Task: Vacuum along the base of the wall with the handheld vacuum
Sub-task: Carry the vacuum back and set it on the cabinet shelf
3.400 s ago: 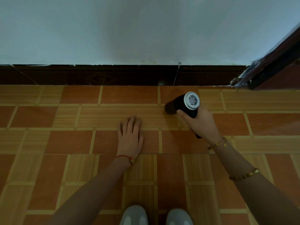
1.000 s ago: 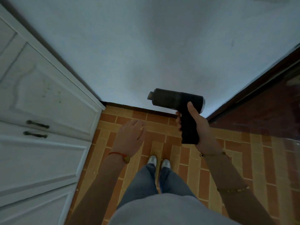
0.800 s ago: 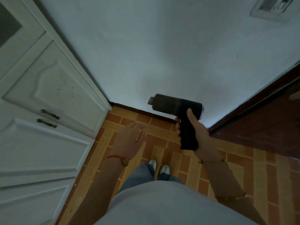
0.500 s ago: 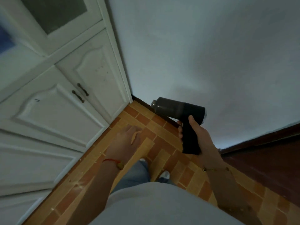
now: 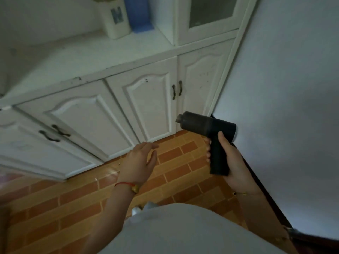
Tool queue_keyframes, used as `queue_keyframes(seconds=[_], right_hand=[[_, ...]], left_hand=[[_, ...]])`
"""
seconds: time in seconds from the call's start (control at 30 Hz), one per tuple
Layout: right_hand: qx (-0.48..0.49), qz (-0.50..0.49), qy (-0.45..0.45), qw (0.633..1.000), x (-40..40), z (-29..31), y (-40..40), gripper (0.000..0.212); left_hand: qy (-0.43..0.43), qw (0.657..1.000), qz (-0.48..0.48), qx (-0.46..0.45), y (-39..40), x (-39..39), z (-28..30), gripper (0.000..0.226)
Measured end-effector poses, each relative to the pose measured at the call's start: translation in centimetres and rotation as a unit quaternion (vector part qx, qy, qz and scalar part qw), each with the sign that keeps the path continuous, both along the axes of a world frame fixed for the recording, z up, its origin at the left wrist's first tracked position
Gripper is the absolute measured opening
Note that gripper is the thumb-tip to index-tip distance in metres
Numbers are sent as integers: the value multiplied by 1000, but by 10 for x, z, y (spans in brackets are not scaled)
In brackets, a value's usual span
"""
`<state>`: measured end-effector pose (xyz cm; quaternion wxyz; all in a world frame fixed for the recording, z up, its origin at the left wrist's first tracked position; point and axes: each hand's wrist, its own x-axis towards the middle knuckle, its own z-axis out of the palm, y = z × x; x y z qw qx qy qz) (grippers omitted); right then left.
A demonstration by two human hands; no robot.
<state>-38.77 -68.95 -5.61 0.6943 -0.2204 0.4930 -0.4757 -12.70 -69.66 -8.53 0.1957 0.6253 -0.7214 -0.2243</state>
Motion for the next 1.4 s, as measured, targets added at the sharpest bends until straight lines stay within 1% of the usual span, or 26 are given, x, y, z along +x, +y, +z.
queue_keyframes(seconds=[0.17,0.33,0.47,0.6,0.73,0.83,1.0,1.17,1.3,1.4], right_hand=[[1,57,6,998,112,-1,-26,40],[9,109,-6,994,215,-9,-45,48],[10,137,-1,991,277,-11,-60,51],[5,169,6,986,318,-10,-83,45],[4,187,7,982,354,-6,-123,51],[-2,187,3,982,381,-4,-161,49],[-21,210,8,977,421,7,-232,50],[-52,238,3,970,455,22,-309,52],[-57,252,11,966,484,29,-360,53],[-61,264,16,962,507,30,-393,50]], left_hand=[[-16,998,65,-9,15,113,8,21],[-35,993,112,-12,20,213,9,21],[-40,989,140,-9,18,270,9,21],[-37,984,169,-30,3,306,9,21],[-39,979,194,-52,-32,338,9,21],[-41,975,210,-67,-66,363,8,22],[-43,965,227,-127,-131,400,19,22],[-25,953,250,-169,-203,423,30,26],[-49,948,258,-181,-250,439,24,28],[-69,947,255,-180,-280,450,13,29]])
